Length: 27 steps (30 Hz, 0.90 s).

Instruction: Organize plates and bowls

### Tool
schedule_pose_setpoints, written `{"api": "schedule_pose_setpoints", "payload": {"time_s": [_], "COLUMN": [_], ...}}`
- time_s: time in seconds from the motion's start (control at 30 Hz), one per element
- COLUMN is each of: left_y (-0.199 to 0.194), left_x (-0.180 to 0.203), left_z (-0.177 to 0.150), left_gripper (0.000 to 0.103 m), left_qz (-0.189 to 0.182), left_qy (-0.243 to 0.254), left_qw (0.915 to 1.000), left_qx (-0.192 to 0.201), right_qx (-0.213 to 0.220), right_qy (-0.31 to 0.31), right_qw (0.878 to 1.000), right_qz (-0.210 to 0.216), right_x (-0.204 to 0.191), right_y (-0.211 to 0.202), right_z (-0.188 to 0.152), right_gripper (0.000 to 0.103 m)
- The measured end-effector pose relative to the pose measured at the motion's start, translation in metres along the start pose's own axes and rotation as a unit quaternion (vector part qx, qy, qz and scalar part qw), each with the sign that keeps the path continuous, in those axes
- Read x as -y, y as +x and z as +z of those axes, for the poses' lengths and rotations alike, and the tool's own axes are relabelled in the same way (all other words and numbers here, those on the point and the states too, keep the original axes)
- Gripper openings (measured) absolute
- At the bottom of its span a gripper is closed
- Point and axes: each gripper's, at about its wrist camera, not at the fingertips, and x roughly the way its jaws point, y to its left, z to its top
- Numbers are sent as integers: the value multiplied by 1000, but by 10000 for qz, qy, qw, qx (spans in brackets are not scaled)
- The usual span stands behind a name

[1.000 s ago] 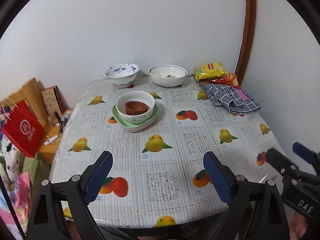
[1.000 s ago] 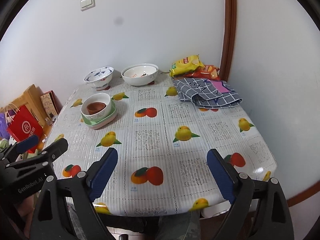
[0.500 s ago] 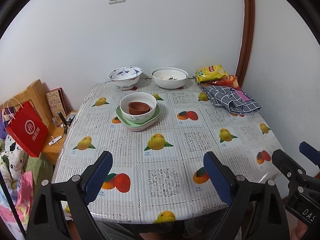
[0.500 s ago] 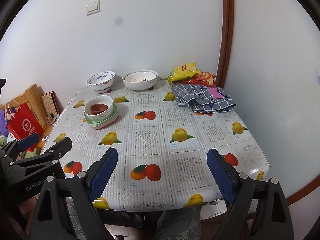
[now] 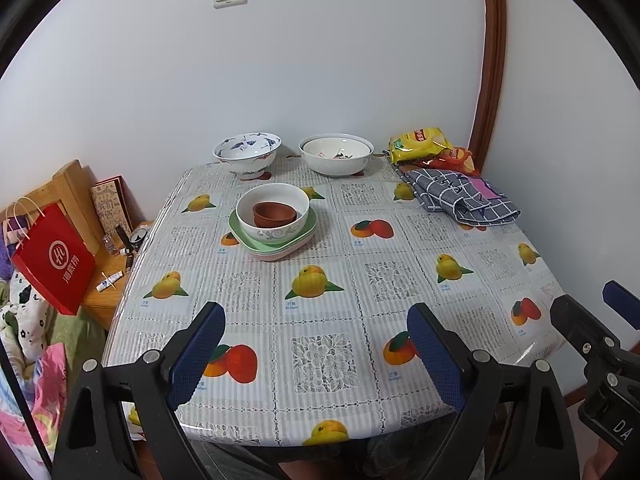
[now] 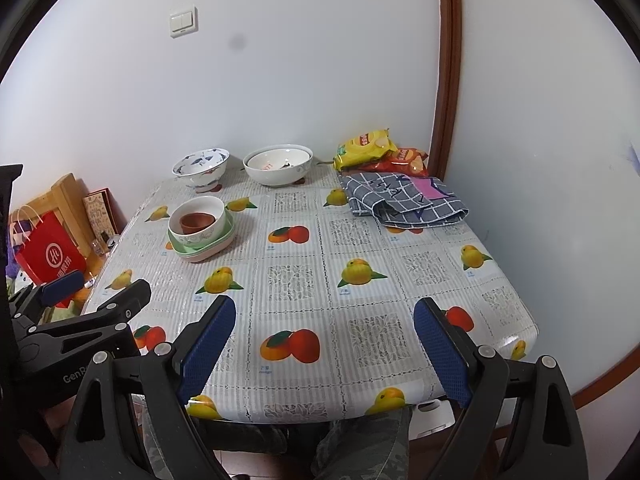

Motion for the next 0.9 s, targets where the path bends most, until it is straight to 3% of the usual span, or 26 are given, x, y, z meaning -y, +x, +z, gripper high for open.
{"api": "schedule_pose_setpoints", "payload": {"time_s": [0.9], "left_y": [0], "left_x": [-1], "left_z": [1], "left_gripper": [92], "left_qz": [-8], "left_qy": [-16], "left_qw": [10000], "left_qx": [7], "right_qx": [-9], "right_qy": [99], "right_qw": [9999], "right_qz": [-50], "right_x": [4], "right_y": [3], "right_z": [1], "right_gripper": [90]}}
